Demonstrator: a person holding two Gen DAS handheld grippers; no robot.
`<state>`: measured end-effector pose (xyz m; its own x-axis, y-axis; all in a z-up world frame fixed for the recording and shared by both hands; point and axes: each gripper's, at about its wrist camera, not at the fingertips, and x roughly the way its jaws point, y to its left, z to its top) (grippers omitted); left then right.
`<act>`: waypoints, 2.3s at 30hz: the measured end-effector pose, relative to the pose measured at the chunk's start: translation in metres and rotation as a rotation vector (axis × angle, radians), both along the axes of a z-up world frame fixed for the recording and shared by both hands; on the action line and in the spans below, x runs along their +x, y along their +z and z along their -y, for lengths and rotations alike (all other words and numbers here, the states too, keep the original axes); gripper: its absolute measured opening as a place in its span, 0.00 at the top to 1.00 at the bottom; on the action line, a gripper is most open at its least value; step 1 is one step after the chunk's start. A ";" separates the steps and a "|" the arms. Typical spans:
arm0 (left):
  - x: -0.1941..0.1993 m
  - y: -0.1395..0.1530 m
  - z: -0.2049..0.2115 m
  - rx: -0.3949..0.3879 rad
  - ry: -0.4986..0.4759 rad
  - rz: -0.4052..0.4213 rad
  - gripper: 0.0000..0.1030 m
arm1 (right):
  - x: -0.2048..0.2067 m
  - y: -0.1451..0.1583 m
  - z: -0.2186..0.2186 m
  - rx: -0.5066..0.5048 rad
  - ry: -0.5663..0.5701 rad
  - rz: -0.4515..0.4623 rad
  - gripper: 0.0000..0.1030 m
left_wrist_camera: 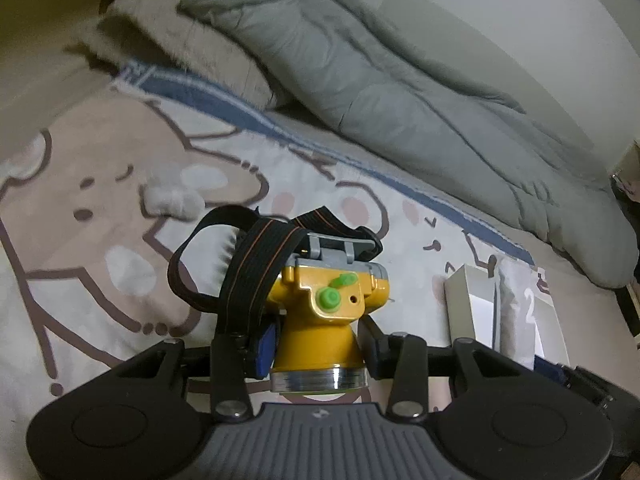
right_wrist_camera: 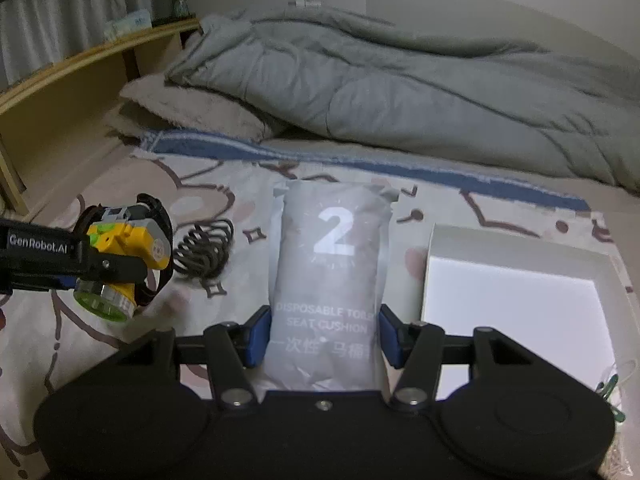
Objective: Organize objects
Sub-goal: 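Lift the gray bag with the right tool while the left tool lifts the headlamp, then carry the gray bag and headlamp toward the white tray with both tools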
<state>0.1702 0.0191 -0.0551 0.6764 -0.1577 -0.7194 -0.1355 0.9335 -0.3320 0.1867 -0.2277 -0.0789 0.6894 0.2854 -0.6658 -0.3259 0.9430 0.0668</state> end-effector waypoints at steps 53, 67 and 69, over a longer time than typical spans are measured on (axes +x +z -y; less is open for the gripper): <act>0.030 0.058 0.170 0.175 -0.243 0.267 0.58 | 0.020 0.074 0.152 -0.015 -0.127 0.222 0.46; 0.103 -0.005 0.271 0.036 -0.354 0.159 0.58 | 0.077 -0.006 0.246 -0.052 -0.268 0.105 0.46; 0.110 -0.021 0.279 0.021 -0.365 0.128 0.58 | 0.084 -0.018 0.249 -0.072 -0.236 0.073 0.45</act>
